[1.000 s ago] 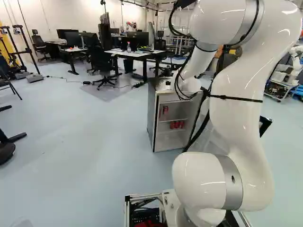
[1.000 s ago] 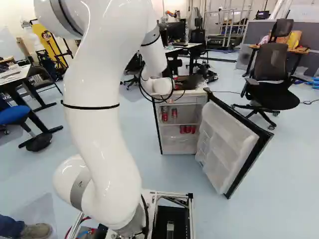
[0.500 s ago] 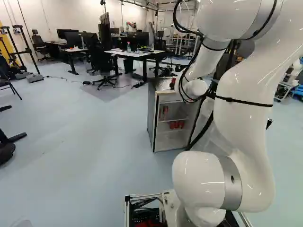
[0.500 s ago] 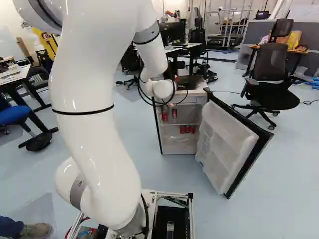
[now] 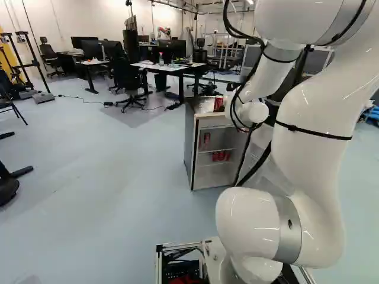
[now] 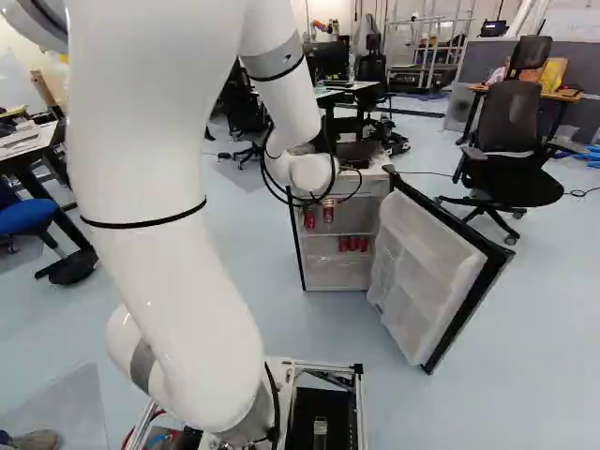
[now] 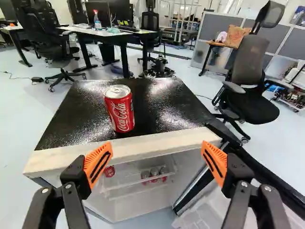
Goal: Grab a drink from the fridge
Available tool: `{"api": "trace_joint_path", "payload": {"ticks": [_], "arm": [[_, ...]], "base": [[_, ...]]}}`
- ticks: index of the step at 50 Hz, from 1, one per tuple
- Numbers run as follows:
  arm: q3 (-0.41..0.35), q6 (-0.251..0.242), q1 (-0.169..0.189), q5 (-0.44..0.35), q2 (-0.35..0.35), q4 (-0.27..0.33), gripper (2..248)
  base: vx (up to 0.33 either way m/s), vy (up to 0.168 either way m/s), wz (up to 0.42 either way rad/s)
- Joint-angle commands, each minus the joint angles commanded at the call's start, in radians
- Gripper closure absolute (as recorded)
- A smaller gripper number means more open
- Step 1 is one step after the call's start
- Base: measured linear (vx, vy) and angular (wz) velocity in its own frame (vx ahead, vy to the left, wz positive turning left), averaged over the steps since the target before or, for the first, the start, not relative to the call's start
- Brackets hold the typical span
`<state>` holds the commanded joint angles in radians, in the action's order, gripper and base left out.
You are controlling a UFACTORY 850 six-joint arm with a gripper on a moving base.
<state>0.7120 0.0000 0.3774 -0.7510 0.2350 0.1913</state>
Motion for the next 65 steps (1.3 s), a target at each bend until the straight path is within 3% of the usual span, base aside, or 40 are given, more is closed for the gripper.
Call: {"api": "trace_joint_path", "payload": {"ticks": [32,65], "arm": [[-0.046,0.0,0.1,0.011,-0.11,-0.003,3],[0.031,0.0,0.189,0.186,-0.112,-0.023,3]], "base": [[0.0,0.0,0.0],[0.0,0.0,0.0]]}}
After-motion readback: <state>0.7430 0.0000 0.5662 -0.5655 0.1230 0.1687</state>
